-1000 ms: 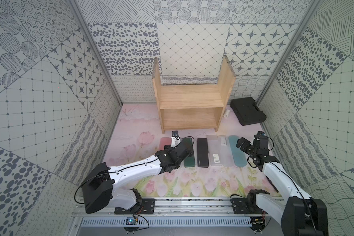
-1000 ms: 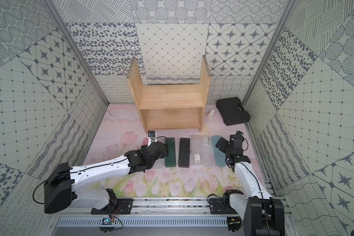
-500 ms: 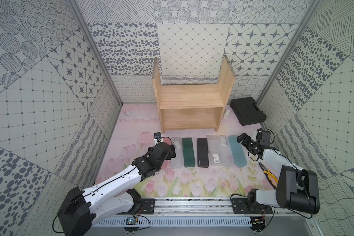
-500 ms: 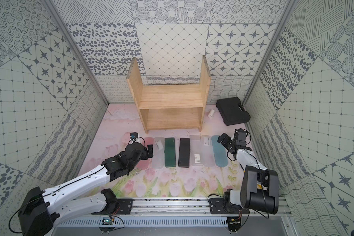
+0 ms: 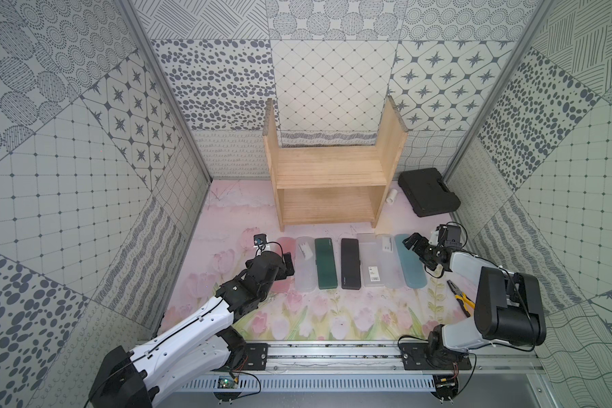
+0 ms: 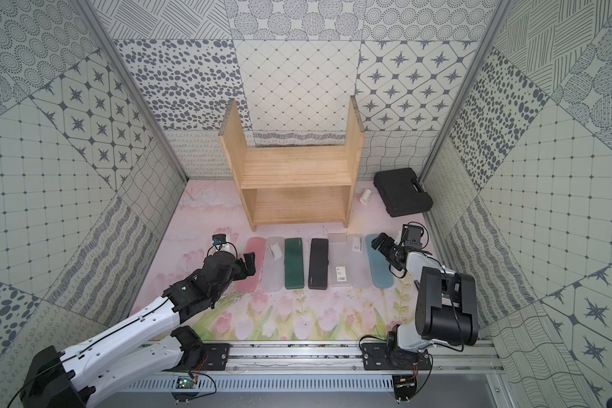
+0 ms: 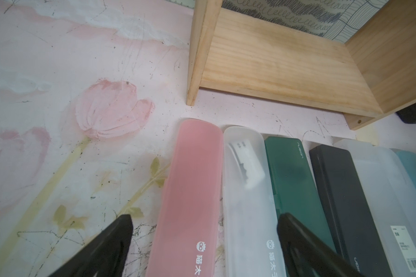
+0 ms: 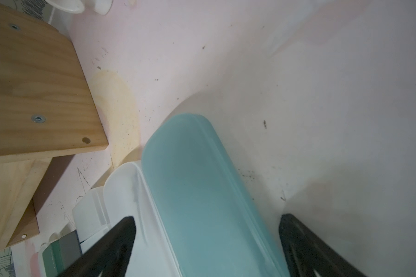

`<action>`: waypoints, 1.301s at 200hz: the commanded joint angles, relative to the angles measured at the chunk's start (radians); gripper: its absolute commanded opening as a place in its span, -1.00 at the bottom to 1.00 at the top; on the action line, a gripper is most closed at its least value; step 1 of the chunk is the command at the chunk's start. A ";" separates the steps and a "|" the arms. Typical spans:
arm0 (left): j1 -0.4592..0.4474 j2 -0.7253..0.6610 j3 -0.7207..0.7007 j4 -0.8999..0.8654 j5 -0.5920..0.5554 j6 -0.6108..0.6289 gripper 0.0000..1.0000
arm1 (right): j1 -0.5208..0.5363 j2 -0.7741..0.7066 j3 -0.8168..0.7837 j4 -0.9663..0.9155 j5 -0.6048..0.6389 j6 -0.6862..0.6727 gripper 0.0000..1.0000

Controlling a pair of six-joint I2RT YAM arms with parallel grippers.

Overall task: Remove the pencil cases from the shelf
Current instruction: Adjust the pencil case at the center of the board.

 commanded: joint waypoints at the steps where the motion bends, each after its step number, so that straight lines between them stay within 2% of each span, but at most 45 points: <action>1: 0.013 -0.018 -0.018 0.006 0.013 -0.010 0.99 | 0.008 0.015 0.019 0.026 -0.051 0.009 0.97; 59: 0.017 -0.042 -0.026 -0.007 0.001 -0.010 0.99 | 0.057 0.008 0.008 0.005 -0.098 0.015 0.97; 180: 0.023 -0.107 -0.044 -0.044 -0.016 -0.014 0.99 | 0.185 -0.004 -0.016 0.036 -0.094 0.062 0.96; 223: 0.021 -0.154 -0.069 -0.006 -0.056 0.025 0.99 | 0.186 -0.045 -0.011 0.005 -0.043 0.068 0.97; 260: 0.022 -0.166 -0.088 0.118 -0.117 0.092 0.99 | 0.185 -0.149 -0.026 -0.029 0.106 0.051 0.97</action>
